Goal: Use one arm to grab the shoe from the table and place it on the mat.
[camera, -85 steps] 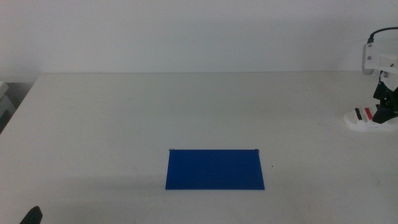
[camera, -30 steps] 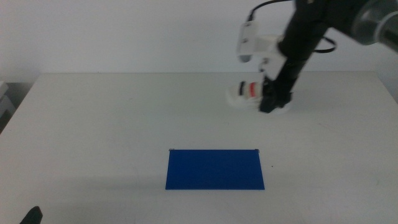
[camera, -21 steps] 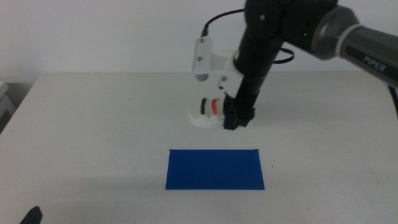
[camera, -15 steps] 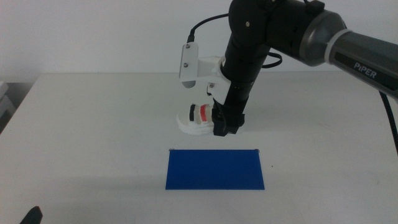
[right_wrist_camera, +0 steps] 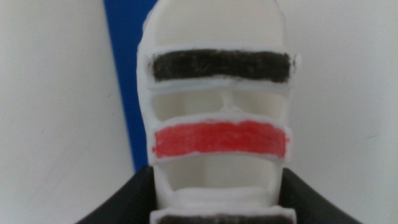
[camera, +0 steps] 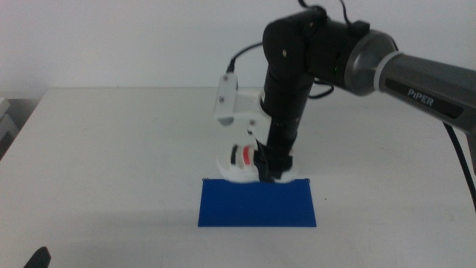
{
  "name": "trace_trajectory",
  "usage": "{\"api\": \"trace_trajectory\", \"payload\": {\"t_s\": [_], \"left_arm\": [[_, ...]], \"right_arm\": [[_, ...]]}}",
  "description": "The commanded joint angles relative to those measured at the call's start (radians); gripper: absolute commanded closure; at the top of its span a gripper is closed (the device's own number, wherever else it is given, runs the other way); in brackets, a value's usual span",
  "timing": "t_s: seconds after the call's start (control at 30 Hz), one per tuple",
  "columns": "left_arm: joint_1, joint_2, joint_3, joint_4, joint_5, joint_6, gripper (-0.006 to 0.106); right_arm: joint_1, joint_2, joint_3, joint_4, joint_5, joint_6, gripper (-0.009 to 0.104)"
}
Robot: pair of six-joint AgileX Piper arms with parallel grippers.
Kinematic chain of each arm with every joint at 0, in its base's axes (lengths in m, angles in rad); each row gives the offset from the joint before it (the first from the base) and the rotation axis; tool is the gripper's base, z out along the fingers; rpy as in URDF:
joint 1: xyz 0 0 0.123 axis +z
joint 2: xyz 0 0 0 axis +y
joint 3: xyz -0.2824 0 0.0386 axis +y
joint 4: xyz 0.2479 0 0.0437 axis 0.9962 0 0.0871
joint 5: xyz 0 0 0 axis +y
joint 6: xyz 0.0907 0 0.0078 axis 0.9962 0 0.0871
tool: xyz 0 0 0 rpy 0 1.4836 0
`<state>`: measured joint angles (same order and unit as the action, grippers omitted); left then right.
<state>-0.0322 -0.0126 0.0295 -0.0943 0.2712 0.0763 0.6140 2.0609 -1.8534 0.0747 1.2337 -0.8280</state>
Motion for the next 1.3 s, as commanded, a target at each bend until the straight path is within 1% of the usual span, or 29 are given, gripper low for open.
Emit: {"api": "trace_trajectory", "payload": {"t_s": [0.0, 0.17, 0.43, 0.5, 0.7, 1.0, 1.13, 1.27], "left_arm": [[-0.005, -0.014, 0.007, -0.008, -0.08, -0.005, 0.007], [-0.005, -0.014, 0.007, -0.008, -0.08, -0.005, 0.007], [-0.005, -0.014, 0.007, -0.008, -0.08, -0.005, 0.007], [-0.005, -0.014, 0.007, -0.008, -0.08, -0.005, 0.007], [-0.005, -0.014, 0.007, -0.008, -0.08, -0.005, 0.007], [-0.005, -0.014, 0.007, -0.008, -0.08, -0.005, 0.007], [-0.005, -0.014, 0.007, -0.008, -0.08, -0.005, 0.007], [-0.005, -0.014, 0.007, -0.008, -0.08, -0.005, 0.007]], "right_arm": [[-0.001, -0.059, 0.021, -0.004, 0.048, -0.012, 0.099], [-0.001, -0.053, 0.087, 0.015, -0.009, -0.051, 0.099], [0.02, -0.014, 0.092, 0.018, -0.122, -0.051, 0.099], [0.021, -0.002, 0.092, 0.027, -0.141, -0.051, 0.099], [0.021, 0.029, 0.092, 0.035, -0.15, -0.051, 0.099], [0.021, 0.041, 0.092, 0.025, -0.165, -0.051, 0.099], [0.021, 0.056, 0.092, 0.029, -0.161, -0.051, 0.091], [0.021, 0.056, 0.092, 0.035, -0.164, -0.051, 0.077]]}}
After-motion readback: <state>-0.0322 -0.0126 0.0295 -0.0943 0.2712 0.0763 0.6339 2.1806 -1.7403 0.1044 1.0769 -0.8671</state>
